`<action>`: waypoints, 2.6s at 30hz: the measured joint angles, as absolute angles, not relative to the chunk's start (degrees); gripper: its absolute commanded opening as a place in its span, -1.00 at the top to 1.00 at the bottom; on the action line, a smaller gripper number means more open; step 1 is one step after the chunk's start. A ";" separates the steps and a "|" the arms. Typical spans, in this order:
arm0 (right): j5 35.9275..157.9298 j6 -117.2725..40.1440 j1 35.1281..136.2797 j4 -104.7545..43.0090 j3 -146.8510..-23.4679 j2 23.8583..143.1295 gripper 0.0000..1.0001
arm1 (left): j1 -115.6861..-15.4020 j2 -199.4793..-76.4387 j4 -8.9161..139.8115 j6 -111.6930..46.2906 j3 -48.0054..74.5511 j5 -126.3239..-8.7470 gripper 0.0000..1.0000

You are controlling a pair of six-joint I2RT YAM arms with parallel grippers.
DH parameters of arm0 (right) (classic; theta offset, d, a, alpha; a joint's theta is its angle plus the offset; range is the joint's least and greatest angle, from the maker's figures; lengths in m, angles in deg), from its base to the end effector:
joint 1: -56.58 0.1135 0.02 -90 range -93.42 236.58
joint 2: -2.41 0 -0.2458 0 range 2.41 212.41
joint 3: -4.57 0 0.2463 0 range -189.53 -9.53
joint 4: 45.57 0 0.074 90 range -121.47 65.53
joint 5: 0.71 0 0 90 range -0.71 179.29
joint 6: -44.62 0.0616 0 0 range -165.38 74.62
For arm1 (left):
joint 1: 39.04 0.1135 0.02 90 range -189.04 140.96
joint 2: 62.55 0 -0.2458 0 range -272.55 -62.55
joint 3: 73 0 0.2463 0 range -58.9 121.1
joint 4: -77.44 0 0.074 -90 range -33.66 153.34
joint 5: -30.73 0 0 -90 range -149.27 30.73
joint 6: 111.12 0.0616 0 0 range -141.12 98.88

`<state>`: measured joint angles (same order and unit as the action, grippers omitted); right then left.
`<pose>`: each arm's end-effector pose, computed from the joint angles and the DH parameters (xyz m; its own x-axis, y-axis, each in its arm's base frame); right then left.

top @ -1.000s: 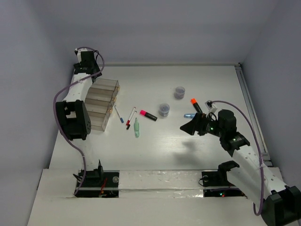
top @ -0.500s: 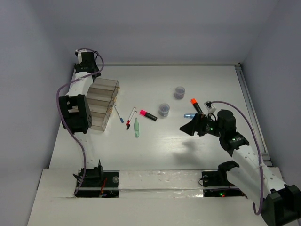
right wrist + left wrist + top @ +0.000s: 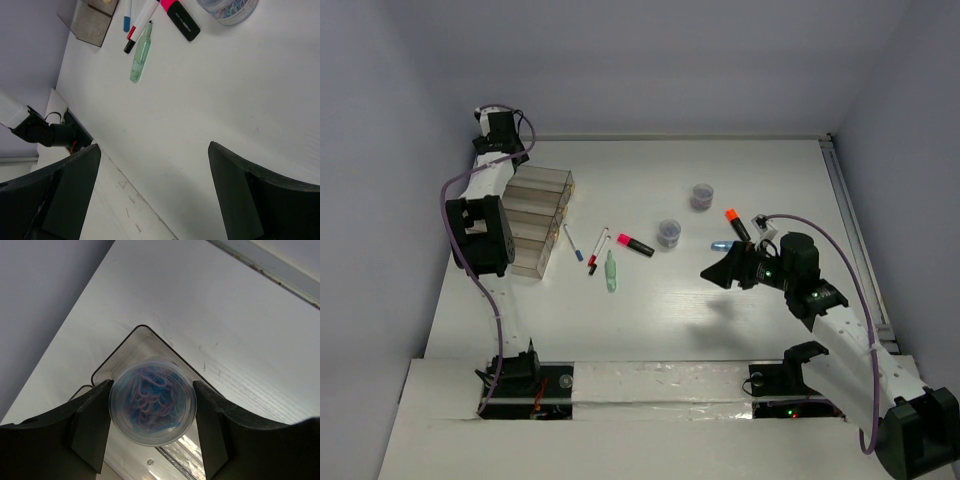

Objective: Sort the stationery into containers
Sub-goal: Place the stationery in the storage box, then pick up the stationery from the center of the board.

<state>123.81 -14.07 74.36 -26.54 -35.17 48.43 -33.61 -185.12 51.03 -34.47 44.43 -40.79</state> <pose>0.1864 0.0964 0.2101 -0.7321 0.2149 -0.6465 -0.4202 0.6045 0.6768 0.5063 0.0677 0.2293 -0.4240 -0.2603 -0.8675 -0.4692 0.8824 -0.0354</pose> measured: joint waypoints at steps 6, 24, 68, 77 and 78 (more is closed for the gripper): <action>123.79 -14.09 74.36 -26.80 -35.17 48.43 -0.89 | -33.29 -185.90 51.12 -34.01 44.43 -40.84 -0.01; 123.09 -14.11 74.36 -26.71 -35.17 47.54 -0.90 | -32.72 -187.61 52.10 -33.15 46.84 -41.08 -0.76; 101.82 -14.55 74.36 -10.85 -49.69 36.13 -0.82 | -87.71 -175.80 58.39 -41.02 21.22 -42.56 -0.52; 102.83 -14.51 74.36 -10.80 -49.49 35.34 -0.82 | -87.71 -177.31 58.44 -40.26 22.58 -41.03 0.00; 102.83 -14.51 74.36 -10.80 -49.49 35.19 -0.82 | -87.71 -177.31 58.44 -40.37 22.58 -40.79 0.09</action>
